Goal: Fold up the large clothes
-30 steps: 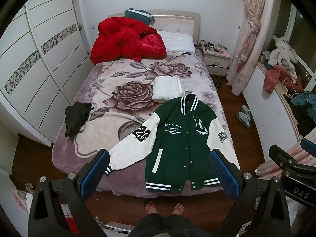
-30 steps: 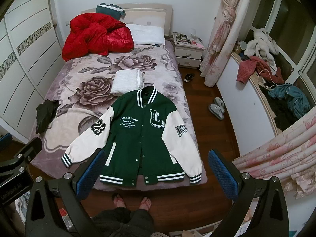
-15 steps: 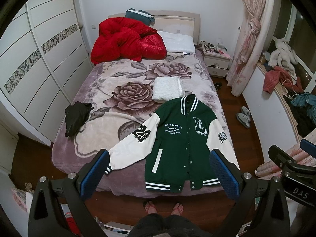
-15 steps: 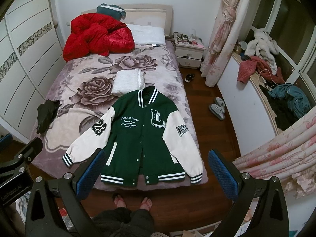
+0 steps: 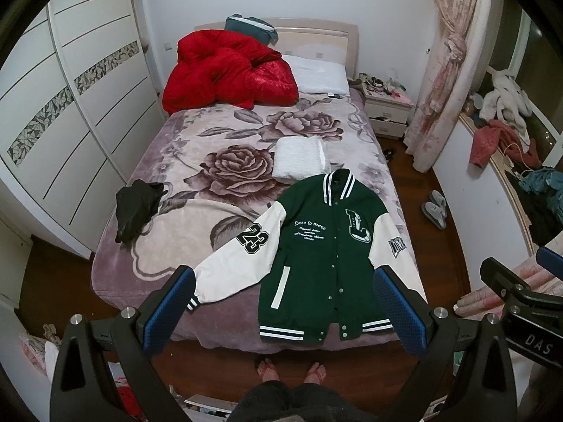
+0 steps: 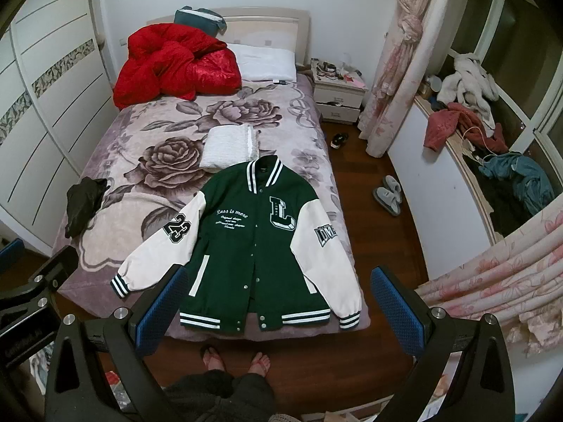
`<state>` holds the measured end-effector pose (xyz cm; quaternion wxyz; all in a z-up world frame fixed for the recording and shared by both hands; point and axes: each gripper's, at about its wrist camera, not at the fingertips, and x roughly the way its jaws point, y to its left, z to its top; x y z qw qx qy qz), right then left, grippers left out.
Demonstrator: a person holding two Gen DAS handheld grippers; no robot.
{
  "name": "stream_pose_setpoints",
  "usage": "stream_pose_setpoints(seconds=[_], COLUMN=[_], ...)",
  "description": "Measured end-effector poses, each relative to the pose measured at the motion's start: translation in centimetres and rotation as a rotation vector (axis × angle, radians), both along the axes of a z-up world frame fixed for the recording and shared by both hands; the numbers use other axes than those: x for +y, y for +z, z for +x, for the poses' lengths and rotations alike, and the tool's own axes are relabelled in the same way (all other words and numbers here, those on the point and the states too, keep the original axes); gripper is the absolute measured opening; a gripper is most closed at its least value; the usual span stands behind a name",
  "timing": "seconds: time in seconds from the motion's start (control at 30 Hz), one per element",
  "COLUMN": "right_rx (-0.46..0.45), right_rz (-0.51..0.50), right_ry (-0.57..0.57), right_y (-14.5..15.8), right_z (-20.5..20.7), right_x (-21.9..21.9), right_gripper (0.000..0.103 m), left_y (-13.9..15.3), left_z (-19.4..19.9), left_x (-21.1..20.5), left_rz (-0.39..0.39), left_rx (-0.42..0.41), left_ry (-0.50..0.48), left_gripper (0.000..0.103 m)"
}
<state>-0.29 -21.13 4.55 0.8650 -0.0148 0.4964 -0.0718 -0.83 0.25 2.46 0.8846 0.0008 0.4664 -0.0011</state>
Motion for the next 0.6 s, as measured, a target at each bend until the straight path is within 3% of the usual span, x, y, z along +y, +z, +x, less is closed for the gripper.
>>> stream_pose_setpoints(seconds=[0.43,0.6], right_rx=[0.001,-0.004], right_rz=[0.002,0.064], right_ry=[-0.003,-0.035], right_y=[-0.3,-0.1], right_z=[0.1,0.4], right_x=[0.0,-0.1], right_gripper=[0.103,0.103], left_y=[0.1,-0.7], left_z=[0.1,2.6], left_x=[-0.4,-1.1], left_rz=[-0.002,0.013], left_rx=[0.002,-0.023], left_ry=[-0.005,-0.009], left_gripper=[0.103,0.103])
